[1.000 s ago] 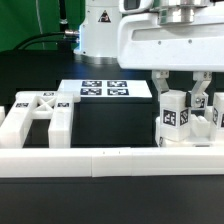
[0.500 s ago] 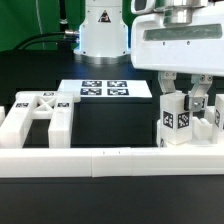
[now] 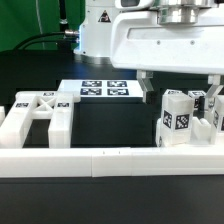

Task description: Assemble chair

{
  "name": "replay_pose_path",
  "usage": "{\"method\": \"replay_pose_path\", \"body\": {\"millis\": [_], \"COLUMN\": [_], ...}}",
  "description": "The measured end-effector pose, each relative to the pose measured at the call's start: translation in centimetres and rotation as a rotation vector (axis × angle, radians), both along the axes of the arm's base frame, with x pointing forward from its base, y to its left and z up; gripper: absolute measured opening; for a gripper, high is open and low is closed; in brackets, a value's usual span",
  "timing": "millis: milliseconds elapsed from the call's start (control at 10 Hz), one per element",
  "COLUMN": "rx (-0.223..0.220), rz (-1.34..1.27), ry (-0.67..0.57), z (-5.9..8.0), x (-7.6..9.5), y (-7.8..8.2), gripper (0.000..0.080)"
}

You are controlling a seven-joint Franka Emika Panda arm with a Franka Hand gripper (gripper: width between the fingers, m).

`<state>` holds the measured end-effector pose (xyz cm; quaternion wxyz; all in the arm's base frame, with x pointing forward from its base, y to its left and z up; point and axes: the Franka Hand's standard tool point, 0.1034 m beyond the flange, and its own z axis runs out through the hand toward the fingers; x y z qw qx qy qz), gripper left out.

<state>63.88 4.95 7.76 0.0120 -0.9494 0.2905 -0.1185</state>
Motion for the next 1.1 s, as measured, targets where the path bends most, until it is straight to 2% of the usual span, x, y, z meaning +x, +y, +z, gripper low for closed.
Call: {"method": "replay_pose_path", "body": {"millis": [500, 700, 1000, 1100], "rx": [-0.112, -0.175, -0.215, -0.212], "rz": [0.399, 0.621, 0.766, 0.752], "ry": [0.026, 0.059, 0.081, 0.08], "z": [-0.12, -0.05, 0.12, 0.11], "x": [0.04, 0.22, 0.39, 0.39], "y": [-0.21, -0.58, -1.0, -1.0], "gripper": [0.0649, 0.0649, 0.0649, 0.0649]}}
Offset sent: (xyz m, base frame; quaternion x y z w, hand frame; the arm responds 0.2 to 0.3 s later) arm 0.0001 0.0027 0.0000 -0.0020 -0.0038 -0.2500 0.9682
